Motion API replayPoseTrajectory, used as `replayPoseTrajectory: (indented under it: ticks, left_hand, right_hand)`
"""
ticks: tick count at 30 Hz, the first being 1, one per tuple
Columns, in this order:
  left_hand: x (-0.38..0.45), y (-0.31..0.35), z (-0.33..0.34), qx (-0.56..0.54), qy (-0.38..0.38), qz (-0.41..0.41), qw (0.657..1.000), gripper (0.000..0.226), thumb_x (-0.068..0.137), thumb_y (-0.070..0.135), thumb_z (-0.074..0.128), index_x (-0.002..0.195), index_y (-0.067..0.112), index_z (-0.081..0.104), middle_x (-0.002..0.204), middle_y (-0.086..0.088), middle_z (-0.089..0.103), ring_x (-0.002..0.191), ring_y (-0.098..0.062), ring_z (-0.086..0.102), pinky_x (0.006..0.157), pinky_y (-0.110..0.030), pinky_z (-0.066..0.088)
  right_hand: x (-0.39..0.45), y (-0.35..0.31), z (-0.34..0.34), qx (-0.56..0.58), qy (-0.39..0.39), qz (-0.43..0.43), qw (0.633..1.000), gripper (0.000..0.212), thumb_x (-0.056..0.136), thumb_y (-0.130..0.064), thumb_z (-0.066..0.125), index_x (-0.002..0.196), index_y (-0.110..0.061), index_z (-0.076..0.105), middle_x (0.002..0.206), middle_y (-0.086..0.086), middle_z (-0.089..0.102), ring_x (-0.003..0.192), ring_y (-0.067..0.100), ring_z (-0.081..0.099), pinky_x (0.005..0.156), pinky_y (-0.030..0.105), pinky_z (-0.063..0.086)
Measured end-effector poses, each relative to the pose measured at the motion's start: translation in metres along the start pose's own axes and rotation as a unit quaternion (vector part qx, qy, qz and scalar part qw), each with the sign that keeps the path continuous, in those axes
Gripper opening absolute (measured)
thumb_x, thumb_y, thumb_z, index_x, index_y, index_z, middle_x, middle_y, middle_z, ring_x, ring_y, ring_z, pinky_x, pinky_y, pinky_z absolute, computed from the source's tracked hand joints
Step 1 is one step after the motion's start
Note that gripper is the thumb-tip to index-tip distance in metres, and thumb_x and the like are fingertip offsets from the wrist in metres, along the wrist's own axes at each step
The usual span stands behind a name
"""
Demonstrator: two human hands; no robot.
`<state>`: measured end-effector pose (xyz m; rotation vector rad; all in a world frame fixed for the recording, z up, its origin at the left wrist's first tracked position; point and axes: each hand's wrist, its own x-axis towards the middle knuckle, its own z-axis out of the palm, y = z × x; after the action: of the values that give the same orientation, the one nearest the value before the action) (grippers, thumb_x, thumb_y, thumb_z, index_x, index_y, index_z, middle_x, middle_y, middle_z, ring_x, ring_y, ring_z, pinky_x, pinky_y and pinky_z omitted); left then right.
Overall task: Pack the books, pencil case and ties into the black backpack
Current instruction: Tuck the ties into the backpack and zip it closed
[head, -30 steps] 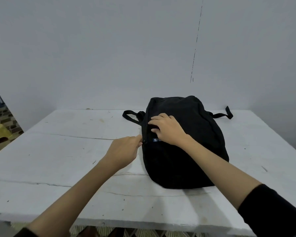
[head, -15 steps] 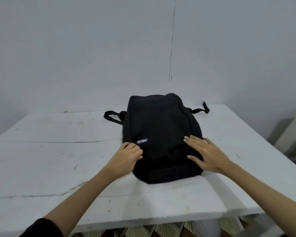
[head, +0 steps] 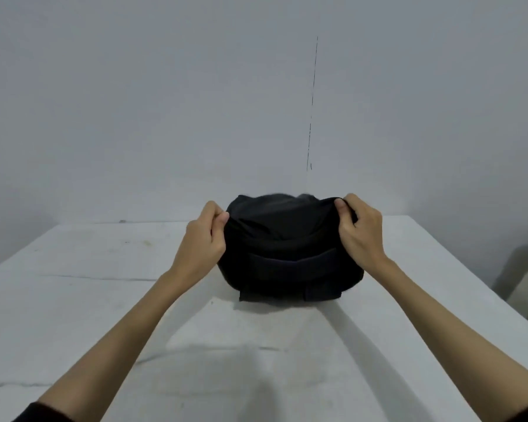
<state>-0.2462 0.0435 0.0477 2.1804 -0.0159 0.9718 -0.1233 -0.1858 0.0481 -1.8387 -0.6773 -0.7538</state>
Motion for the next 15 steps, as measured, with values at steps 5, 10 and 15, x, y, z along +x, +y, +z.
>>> replayPoseTrajectory:
  ticks: [5,10,15]
  left_hand:
    - [0.078,0.019,-0.030,-0.030,0.089,0.021,0.995,0.033,0.099,0.010,0.042,0.068,0.020,0.037,0.050,0.003,0.030,0.041,-0.007,0.028,0.043,-0.014,0.023]
    - [0.176,0.021,-0.054,-0.041,0.127,0.024,0.991,0.032,0.100,0.020,0.041,0.068,0.018,0.038,0.052,0.001,0.032,0.039,-0.006,0.026,0.041,-0.015,0.022]
    - [0.270,-0.020,-0.043,0.022,0.153,-0.022,0.988,0.025,0.101,0.022,0.039,0.079,0.009,0.043,0.062,0.001,0.042,0.053,-0.011,0.036,0.046,-0.013,0.031]
  right_hand:
    - [0.087,-0.033,0.014,0.021,0.055,-0.018,0.998,0.034,0.095,-0.017,0.051,0.065,-0.001,0.046,0.054,0.003,0.040,0.051,0.012,0.032,0.052,0.020,0.026]
    - [0.181,-0.058,0.031,-0.027,0.077,-0.018,0.997,0.046,0.093,-0.023,0.052,0.052,-0.015,0.031,0.049,-0.003,0.032,0.049,0.012,0.030,0.050,0.025,0.022]
    - [0.262,-0.031,0.092,-0.119,0.036,0.022,0.992,0.040,0.095,-0.029,0.048,0.057,-0.014,0.044,0.054,-0.002,0.042,0.058,0.021,0.041,0.053,0.030,0.026]
